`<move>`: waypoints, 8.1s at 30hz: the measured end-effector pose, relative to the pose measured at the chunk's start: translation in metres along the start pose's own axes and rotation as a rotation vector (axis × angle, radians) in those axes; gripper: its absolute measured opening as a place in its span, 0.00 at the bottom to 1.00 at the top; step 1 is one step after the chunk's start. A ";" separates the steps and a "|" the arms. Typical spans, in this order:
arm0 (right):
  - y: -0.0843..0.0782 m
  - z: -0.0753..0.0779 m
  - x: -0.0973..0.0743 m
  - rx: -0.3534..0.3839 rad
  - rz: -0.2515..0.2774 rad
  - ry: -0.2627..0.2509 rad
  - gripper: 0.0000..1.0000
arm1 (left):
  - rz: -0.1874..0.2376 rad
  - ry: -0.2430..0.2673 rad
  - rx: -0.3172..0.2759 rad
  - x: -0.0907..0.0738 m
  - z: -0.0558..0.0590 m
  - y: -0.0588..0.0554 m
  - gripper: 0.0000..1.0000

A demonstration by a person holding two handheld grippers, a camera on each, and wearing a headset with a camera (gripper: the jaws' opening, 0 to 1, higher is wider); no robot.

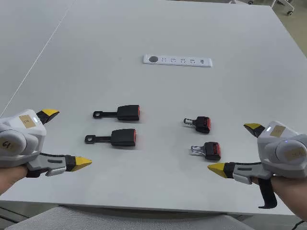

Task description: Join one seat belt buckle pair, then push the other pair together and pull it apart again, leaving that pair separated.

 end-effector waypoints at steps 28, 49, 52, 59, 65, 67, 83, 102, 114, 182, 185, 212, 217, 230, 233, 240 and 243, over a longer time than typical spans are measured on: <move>-0.004 0.002 -0.003 -0.039 -0.013 -0.030 1.00 | -0.016 0.007 -0.018 -0.004 -0.006 -0.011 1.00; -0.011 0.001 -0.005 -0.061 -0.060 -0.008 0.89 | -0.029 0.000 -0.027 -0.005 -0.004 -0.017 0.99; -0.012 0.001 -0.005 -0.057 -0.063 -0.008 0.89 | -0.030 -0.006 -0.030 -0.005 -0.003 -0.017 0.98; -0.011 0.000 -0.004 -0.098 -0.082 -0.008 0.87 | -0.025 -0.002 -0.018 -0.003 -0.004 -0.016 1.00; -0.008 0.003 -0.004 -0.092 -0.073 -0.013 0.89 | -0.025 -0.003 -0.012 -0.004 -0.004 -0.015 1.00; -0.008 0.004 -0.002 -0.096 -0.075 -0.014 0.89 | -0.028 -0.006 -0.012 -0.003 -0.003 -0.016 1.00; -0.013 -0.007 -0.002 -0.110 -0.108 0.037 0.81 | -0.056 -0.011 0.026 -0.002 -0.004 -0.019 1.00; -0.012 -0.003 0.008 -0.182 -0.154 0.085 0.73 | -0.112 -0.093 0.193 0.023 0.005 -0.006 0.87; -0.018 0.001 0.025 -0.245 -0.205 0.140 0.66 | -0.136 -0.196 0.302 0.052 0.013 0.001 0.79; -0.042 0.021 0.107 -0.515 -0.478 0.426 0.36 | -0.349 -0.423 0.502 0.155 0.013 0.004 0.32; -0.041 0.023 0.109 -0.540 -0.464 0.436 0.35 | -0.350 -0.421 0.528 0.155 0.015 0.004 0.32; -0.027 0.020 0.122 -0.501 -0.437 0.409 0.34 | -0.356 -0.439 0.531 0.157 0.011 0.005 0.31; -0.017 0.008 0.129 -0.510 -0.408 0.411 0.34 | -0.357 -0.440 0.526 0.157 0.011 0.005 0.31; 0.009 -0.018 0.147 -0.508 -0.344 0.419 0.34 | -0.354 -0.442 0.514 0.157 0.012 0.005 0.31; 0.017 -0.026 0.153 -0.505 -0.325 0.421 0.34 | -0.350 -0.444 0.513 0.156 0.012 0.005 0.31; 0.034 -0.042 0.166 -0.486 -0.290 0.423 0.34 | -0.353 -0.451 0.516 0.163 0.007 0.002 0.31; 0.042 -0.048 0.176 -0.497 -0.278 0.426 0.34 | -0.355 -0.452 0.515 0.168 0.004 0.001 0.31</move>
Point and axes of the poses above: the centre of the closed fingertips' face, and the gripper's own axes: x roughly forward along the fingers, z roughly to its right, y roughly out of its top, the point moved 5 cm from there along -x, roughly backward along the fingers, and after that the axes turned 10 degrees about -z, right-handed, at the moved point
